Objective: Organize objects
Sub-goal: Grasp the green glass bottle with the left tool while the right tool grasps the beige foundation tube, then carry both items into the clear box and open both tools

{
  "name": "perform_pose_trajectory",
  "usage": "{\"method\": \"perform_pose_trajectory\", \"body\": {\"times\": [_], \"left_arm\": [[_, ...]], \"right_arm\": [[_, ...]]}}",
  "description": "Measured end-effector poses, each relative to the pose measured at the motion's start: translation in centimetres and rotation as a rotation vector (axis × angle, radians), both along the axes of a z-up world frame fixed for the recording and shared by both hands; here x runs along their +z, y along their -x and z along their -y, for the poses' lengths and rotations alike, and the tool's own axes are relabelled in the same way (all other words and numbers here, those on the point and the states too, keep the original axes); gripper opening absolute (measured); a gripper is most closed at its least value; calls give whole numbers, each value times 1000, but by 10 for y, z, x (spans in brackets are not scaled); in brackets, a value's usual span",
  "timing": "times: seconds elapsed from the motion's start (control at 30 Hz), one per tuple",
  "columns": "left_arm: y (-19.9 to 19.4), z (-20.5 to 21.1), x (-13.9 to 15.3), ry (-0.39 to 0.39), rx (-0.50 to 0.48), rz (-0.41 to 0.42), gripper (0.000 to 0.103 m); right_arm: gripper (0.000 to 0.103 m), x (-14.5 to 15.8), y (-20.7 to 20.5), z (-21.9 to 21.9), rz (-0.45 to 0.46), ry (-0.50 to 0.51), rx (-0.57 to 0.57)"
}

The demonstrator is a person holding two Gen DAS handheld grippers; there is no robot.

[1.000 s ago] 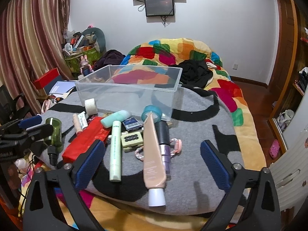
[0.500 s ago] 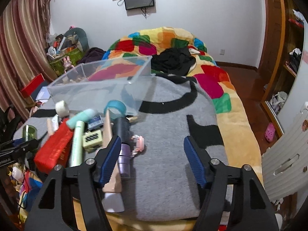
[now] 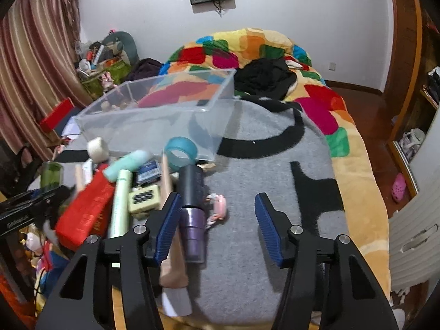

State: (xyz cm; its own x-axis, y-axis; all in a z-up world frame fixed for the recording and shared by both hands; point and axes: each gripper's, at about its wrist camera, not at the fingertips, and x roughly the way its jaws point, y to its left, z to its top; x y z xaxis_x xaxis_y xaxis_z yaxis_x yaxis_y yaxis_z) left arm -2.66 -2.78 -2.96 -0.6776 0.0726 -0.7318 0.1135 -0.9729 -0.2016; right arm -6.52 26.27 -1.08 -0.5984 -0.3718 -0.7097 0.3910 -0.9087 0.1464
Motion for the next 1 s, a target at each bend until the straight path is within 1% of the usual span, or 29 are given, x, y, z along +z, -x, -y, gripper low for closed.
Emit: {"method": "perform_pose_trajectory", "body": {"times": [0.1,0.23,0.4,0.47,0.53,0.57,0.7,0.83,1.0], "left_arm": [[1,-3,6,-7,-9,-14,46],[0,-7,7,-6,-27,-18,46],[-1,-10,8,-8,-31,-21,46],[-1,-10,8,-7,-33,-24,46],[0,-11,11,-6,-35,-30,46],[0,-11,11,-7,-36,-33,46],[2,-11,24,1,-43,-66,45],[6,-11,42,22,-52,-110,45],[15,-10,62,33,-60,-157,45]], "right_arm": [[43,1,-9,7,22,19,57],[43,-11,-23,13,65,-12,84],[43,-22,-38,6,114,-21,82],[36,-25,-43,2,120,-25,73],[22,-25,-45,0,115,-32,63],[21,-24,-45,-1,115,-30,63],[20,-18,-51,-1,80,-35,59],[20,1,-55,-3,21,-13,61],[20,28,-44,2,-56,30,68]]}}
